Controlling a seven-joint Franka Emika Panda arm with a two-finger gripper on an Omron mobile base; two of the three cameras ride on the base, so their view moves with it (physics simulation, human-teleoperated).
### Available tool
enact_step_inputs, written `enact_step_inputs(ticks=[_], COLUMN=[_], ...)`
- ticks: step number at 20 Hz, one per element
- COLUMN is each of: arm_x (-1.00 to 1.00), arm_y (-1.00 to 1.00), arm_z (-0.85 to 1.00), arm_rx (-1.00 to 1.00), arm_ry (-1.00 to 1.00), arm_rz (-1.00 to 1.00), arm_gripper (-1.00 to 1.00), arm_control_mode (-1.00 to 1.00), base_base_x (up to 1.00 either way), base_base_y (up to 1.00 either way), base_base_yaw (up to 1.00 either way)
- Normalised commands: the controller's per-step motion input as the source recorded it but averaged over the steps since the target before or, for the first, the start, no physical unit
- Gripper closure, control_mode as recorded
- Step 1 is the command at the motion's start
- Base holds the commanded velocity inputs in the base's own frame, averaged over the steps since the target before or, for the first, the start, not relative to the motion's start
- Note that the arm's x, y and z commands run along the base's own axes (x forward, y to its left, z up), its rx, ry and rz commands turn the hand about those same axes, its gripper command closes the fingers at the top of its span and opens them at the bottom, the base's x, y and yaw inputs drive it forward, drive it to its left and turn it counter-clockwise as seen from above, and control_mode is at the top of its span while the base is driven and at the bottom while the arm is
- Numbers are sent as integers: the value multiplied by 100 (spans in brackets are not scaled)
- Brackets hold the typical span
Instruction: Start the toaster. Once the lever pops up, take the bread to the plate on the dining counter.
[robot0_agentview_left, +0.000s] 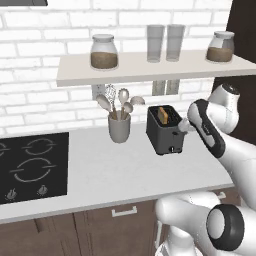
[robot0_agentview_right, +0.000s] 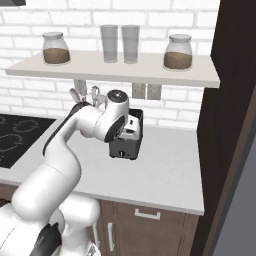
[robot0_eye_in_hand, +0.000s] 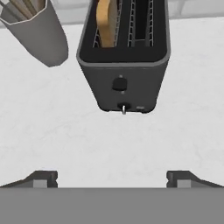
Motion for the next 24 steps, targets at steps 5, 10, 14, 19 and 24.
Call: enact_step_inputs(ticks=[5, 10, 14, 19, 24], arm_x=[54, 86, 81, 50, 0], arm_y=[4, 29, 13, 1, 0], arm_z=[-31, -16, -15, -20, -18], arm_rx=[0, 0, 0, 0, 0], arm_ry=[-5, 0, 1, 1, 0], arm_rz=[9, 4, 0, 0, 0], arm_gripper=[-100, 100, 100, 100, 100], arm_control_mode=[-100, -100, -100, -100, -100], base_base_x=[0, 0, 0, 0, 0], base_base_y=[0, 0, 0, 0, 0], base_base_yaw=[0, 0, 0, 0, 0])
